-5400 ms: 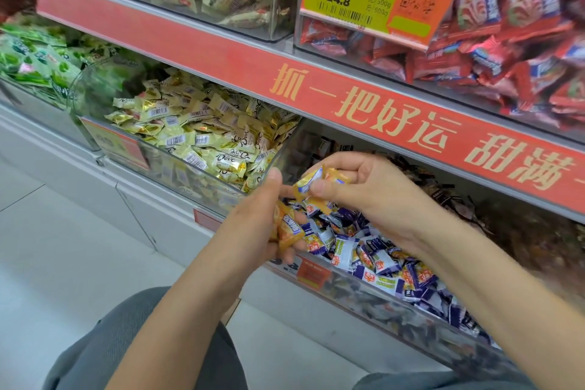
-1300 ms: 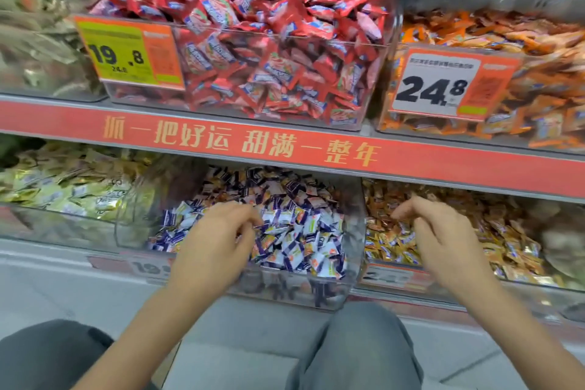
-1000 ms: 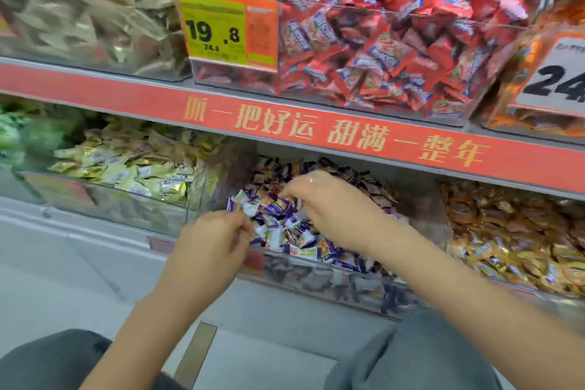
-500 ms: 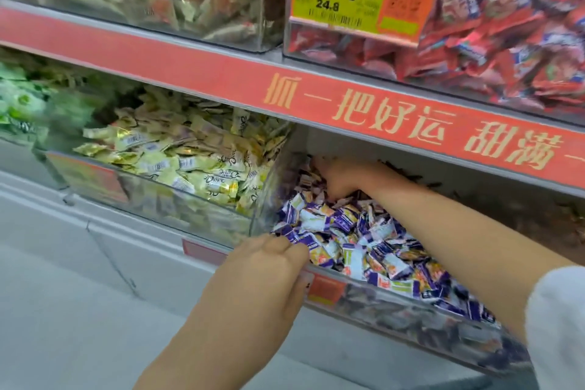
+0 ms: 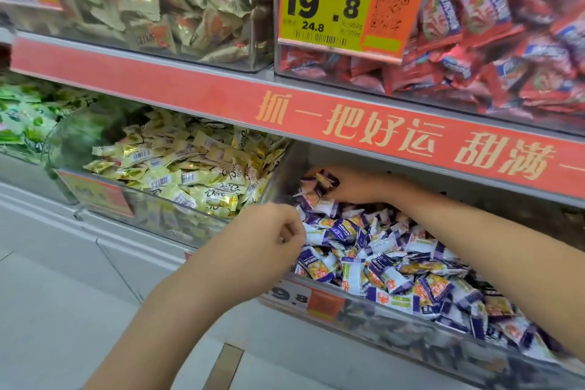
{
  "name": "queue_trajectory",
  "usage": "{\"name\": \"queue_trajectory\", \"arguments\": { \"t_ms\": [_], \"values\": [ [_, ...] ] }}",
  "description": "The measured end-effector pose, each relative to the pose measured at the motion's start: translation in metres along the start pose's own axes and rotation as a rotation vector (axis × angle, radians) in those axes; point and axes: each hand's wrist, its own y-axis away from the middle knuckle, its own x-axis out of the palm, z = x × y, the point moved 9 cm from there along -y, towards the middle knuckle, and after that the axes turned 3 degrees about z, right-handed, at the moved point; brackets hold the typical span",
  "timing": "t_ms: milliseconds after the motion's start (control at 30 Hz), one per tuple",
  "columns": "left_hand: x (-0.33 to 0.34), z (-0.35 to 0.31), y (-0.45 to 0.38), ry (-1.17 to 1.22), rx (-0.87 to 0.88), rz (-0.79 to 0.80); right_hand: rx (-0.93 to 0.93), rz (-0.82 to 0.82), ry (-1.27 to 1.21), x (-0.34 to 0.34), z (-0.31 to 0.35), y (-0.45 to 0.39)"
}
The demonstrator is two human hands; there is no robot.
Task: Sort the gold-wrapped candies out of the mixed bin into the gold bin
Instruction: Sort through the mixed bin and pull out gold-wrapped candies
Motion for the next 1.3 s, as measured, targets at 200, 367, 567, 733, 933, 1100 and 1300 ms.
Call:
{"name": "queue_trajectory", "arguments": {
  "t_ms": [200,367,567,733,933,1100,1300],
  "values": [
    [-0.013,-0.003,-0.006,0.035,-0.008,-0.281,0.072,0.104,-0.301,-0.002,0.038,0.063],
    [0.003,-0.024,-0.015,0.227,0.14,-0.214,0.14,0.173,-0.458,0.01,0.041,0.089],
    [-0.001,-0.018,-0.019,0.233,0.075,-0.223,0.161,0.4,-0.91,0.031,0.043,0.105],
    [0.0,-0.016,-0.022,0.275,0.078,-0.17,0.222,0.348,-1.105,0.032,0.033,0.108],
    [0.012,-0.039,-0.021,-0.038,0.23,-0.204,0.27,0.281,-1.26,0.033,0.033,0.11],
    [0.0,-0.036,-0.023,0.167,0.193,-0.317,0.231,0.262,-1.41,0.03,0.04,0.112],
    [-0.012,-0.02,-0.023,0.313,0.083,-0.36,0.254,0.134,-1.606,0.021,0.028,0.114]
  ]
}}
